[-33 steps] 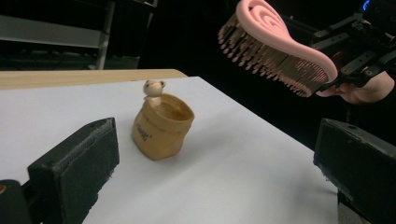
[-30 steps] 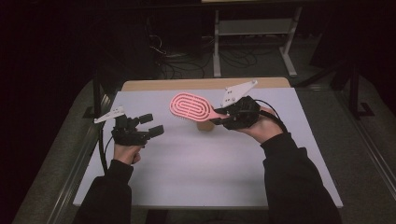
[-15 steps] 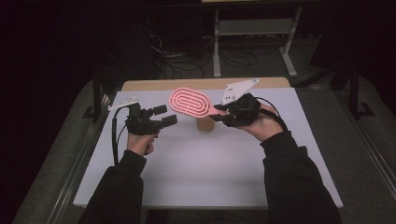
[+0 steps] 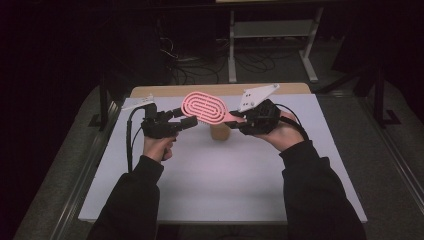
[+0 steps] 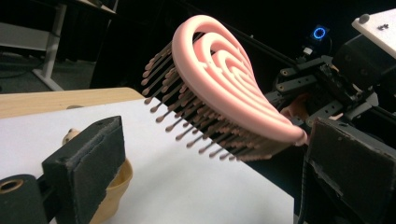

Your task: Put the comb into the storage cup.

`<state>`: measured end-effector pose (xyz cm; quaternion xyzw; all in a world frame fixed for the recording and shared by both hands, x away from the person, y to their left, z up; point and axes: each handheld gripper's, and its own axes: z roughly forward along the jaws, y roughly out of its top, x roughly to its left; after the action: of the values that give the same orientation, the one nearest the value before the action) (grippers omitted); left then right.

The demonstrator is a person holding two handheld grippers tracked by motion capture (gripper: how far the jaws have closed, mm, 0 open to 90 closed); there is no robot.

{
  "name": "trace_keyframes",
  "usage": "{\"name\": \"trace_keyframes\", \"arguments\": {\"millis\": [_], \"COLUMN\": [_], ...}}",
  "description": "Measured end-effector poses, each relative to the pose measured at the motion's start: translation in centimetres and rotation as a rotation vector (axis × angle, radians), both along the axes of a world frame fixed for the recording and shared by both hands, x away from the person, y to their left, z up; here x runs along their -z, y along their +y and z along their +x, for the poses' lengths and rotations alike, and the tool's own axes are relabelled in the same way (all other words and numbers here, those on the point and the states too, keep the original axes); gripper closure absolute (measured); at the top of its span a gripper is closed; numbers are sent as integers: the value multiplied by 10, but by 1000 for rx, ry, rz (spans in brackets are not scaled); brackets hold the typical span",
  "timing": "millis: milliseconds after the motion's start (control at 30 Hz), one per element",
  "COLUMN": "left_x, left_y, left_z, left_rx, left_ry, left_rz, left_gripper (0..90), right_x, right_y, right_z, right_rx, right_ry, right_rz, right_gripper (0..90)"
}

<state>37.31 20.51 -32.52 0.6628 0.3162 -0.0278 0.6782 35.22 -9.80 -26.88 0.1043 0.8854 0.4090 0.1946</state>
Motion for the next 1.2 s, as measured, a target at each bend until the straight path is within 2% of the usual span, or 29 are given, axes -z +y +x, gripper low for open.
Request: {"name": "trace_keyframes", "arguments": {"millis": [233, 433, 500, 667, 767, 900, 1100, 1200], "left_x": [-6, -15, -18, -23, -25, -29, -33, -35], "left_y": [-12, -23, -24, -28, -32, -33, -33, -34], "left_z": [5, 6, 7, 8, 7, 7, 8, 8], "left_rx": [29, 31, 16, -18, -12, -5, -10, 4], "left_ry": [12, -1, 3, 5, -5, -9, -13, -16], "left_rz": [-21, -7, -16, 13, 20, 5, -14, -21], "left_gripper": [70, 125, 152, 246, 285, 370, 440, 483], "right_x": [0, 0, -1, -1, -1, 2, 4, 5], "right_y": [1, 1, 0, -2, -2, 1, 4, 6], "right_z": [0, -1, -1, 0, 0, 2, 4, 4], "right_rx": [1, 5, 9, 26, 29, 35, 46, 50], "right_ry": [-14, -23, -26, -29, -32, -28, -29, -27], "right_rz": [-4, -1, 4, 13, 18, 2, 0, 0], "right_gripper": [675, 675, 675, 675, 675, 676, 676, 677]}}
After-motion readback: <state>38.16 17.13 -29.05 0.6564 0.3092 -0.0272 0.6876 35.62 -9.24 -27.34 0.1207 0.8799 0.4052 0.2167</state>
